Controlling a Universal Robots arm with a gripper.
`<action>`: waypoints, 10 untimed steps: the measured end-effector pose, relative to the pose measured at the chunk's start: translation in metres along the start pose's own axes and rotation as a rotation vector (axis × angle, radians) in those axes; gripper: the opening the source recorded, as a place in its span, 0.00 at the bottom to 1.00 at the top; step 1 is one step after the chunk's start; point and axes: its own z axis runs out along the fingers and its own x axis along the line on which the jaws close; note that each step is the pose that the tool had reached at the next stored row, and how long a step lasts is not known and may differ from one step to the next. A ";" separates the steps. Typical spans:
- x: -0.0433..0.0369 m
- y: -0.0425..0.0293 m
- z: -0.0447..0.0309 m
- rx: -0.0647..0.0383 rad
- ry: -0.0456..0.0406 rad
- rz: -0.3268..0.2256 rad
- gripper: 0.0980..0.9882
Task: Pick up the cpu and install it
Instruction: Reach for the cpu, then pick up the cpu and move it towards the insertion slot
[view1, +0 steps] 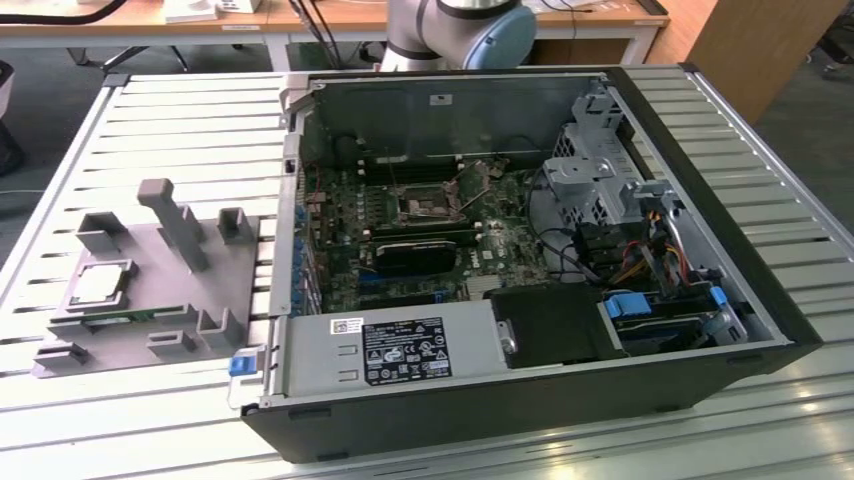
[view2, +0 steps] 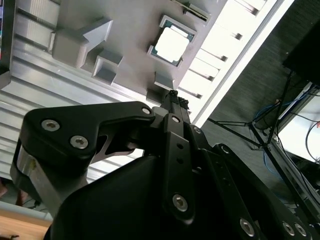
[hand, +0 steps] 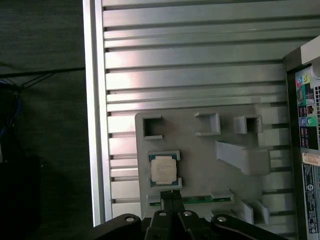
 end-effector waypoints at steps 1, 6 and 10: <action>0.0004 0.0000 0.0003 0.000 0.0001 0.000 0.01; 0.0006 -0.0001 0.0017 0.000 0.0009 0.000 0.01; 0.0007 -0.0003 0.0039 0.000 0.0008 0.000 0.01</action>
